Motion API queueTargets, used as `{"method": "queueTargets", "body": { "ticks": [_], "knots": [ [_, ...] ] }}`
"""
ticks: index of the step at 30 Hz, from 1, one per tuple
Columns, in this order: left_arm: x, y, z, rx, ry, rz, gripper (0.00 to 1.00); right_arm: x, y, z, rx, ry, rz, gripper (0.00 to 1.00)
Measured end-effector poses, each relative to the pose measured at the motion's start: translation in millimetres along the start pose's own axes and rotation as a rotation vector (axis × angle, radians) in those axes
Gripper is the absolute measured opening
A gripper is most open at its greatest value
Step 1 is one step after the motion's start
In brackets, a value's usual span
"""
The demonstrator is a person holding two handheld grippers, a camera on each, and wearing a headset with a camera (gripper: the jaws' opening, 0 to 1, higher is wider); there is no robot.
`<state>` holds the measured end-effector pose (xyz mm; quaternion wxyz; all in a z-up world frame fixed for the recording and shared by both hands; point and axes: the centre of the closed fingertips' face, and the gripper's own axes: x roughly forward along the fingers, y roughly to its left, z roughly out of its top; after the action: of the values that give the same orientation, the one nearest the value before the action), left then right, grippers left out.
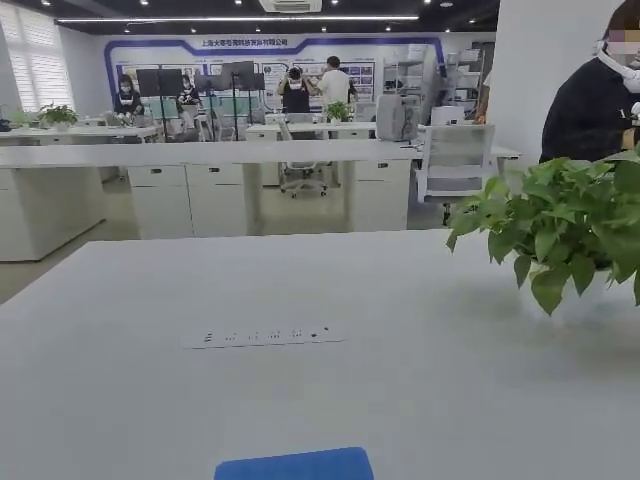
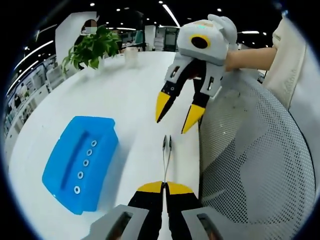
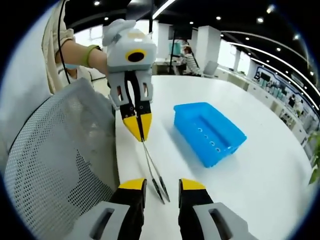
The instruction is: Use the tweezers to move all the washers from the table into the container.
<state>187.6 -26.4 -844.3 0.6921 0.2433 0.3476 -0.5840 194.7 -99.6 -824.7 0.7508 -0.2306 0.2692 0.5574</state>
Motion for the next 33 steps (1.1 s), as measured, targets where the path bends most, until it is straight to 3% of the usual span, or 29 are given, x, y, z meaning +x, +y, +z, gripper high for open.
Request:
{"method": "queueTargets", "body": {
  "ticks": [3,5,8,14,16,23,24,27,33],
  "knots": [
    [3.3,1.6,-5.7,0.001,0.028,-0.004,0.0,-14.2,-4.3,8.8,0.113,-0.073,-0.034,0.29],
    [4.5,2.6,-7.8,0.008,0.037,-0.002,0.0,-32.6,-10.5,23.0,0.209,-0.178,-0.068,0.35],
    [6.9,4.1,-12.3,0.012,0.059,-0.002,0.0,-55.9,-20.6,30.1,0.285,-0.265,-0.131,0.41],
    [10.0,6.0,-26.0,0.032,0.139,0.003,0.0,-88.3,-36.4,11.9,0.35,-0.276,-0.301,0.55],
    [10.9,6.5,-30.8,0.035,0.169,0.008,0.0,-96.9,-37.8,13.0,0.37,-0.315,-0.332,0.63],
    [11.7,6.8,-43.0,0.01,0.236,0.014,0.0,-111.0,-46.4,19.3,0.379,-0.391,-0.391,0.67],
    [12.5,6.5,-41.1,0.008,0.224,0.011,0.0,-111.6,-47.5,19.2,0.385,-0.396,-0.395,0.67],
    [10.7,7.1,-43.0,-0.016,0.232,0.015,0.0,-112.1,-42.1,31.2,0.414,-0.47,-0.36,0.71],
    [7.9,8.4,-46.4,-0.039,0.258,0.029,0.0,-111.7,-38.5,36.5,0.414,-0.512,-0.348,0.76]
  ]
}}
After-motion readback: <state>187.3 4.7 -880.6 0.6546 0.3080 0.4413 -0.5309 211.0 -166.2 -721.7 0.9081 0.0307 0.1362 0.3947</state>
